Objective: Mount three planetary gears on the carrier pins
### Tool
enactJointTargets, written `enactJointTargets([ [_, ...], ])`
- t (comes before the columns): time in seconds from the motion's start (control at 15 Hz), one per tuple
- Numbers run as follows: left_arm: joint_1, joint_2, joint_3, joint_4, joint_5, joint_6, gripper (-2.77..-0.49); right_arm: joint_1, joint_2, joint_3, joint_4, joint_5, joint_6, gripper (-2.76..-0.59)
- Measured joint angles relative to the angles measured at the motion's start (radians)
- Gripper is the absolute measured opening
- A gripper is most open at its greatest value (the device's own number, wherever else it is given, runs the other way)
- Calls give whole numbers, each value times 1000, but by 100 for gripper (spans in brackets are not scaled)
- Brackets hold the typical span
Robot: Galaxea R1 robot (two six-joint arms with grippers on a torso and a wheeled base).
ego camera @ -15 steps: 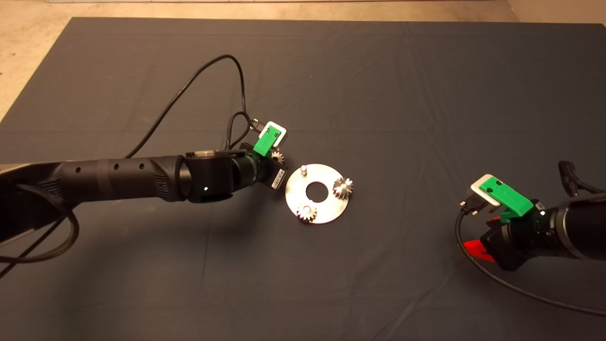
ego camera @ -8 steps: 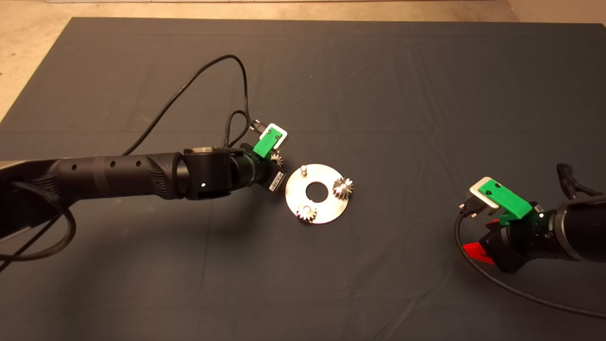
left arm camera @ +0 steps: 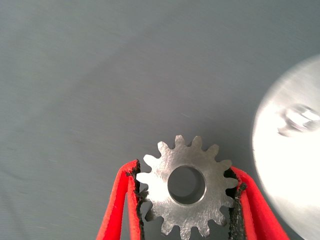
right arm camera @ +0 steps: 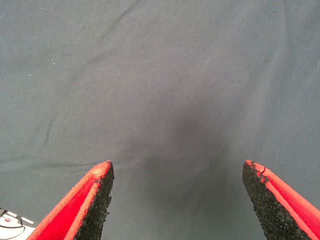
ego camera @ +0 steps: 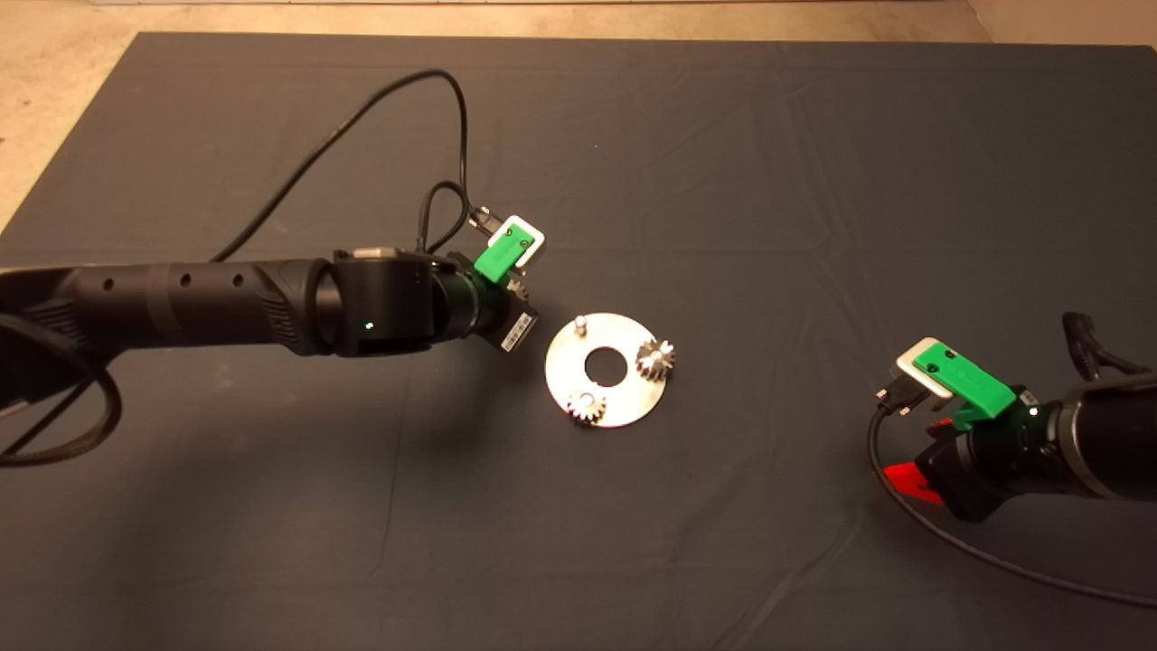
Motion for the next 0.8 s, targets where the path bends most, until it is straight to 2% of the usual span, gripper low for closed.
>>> enactJointTargets([
  [0.2,2,-2,54,-8,4,-5,-261,-2,0,0,0,0,0,-147],
  [0.33,2,2,101,-11,3,-32,-262,-2,0,0,0,1,0,-147],
  [0.6,2,13,110,-10,3,-50,-262,-3,0,0,0,0,0,-147],
  [0.73,2,17,110,-10,3,-95,-261,-3,0,0,0,1,0,-147],
  [0.8,2,21,107,-10,3,-103,-262,-3,0,0,0,1,0,-147],
])
